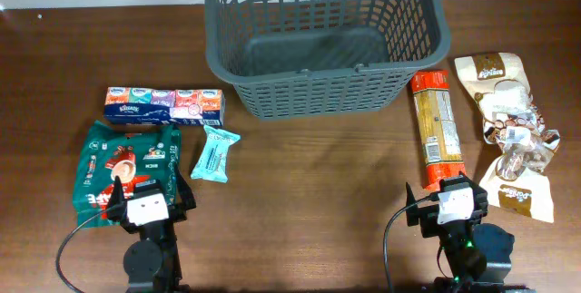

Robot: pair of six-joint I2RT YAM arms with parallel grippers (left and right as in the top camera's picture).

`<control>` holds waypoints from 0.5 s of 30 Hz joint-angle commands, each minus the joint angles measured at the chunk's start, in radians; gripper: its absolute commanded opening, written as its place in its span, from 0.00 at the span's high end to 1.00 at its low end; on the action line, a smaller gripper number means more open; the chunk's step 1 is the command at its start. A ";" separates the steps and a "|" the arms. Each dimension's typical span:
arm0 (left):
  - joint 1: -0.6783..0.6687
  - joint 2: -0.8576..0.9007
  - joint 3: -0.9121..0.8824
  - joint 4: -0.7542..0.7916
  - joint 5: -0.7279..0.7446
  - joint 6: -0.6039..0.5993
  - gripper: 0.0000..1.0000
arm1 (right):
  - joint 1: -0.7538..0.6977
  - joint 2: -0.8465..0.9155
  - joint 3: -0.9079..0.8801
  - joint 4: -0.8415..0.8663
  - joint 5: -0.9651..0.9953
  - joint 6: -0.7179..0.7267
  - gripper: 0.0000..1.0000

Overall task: Pack container
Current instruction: 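Move the left gripper toward the green Nescafe bag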

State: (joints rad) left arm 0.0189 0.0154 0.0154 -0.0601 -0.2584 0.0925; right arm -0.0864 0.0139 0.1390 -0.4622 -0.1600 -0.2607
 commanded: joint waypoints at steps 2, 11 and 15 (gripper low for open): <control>-0.005 -0.008 -0.006 -0.001 0.011 -0.002 0.01 | -0.008 -0.011 -0.007 0.003 -0.012 0.014 0.01; -0.005 -0.008 -0.006 0.000 0.011 -0.002 0.01 | -0.008 -0.011 -0.007 0.003 -0.012 0.014 0.01; -0.005 -0.008 -0.006 -0.001 0.018 -0.002 0.01 | -0.008 -0.011 -0.008 0.003 -0.012 0.014 0.01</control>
State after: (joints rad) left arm 0.0189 0.0154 0.0154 -0.0601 -0.2584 0.0925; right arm -0.0864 0.0139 0.1390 -0.4622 -0.1600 -0.2607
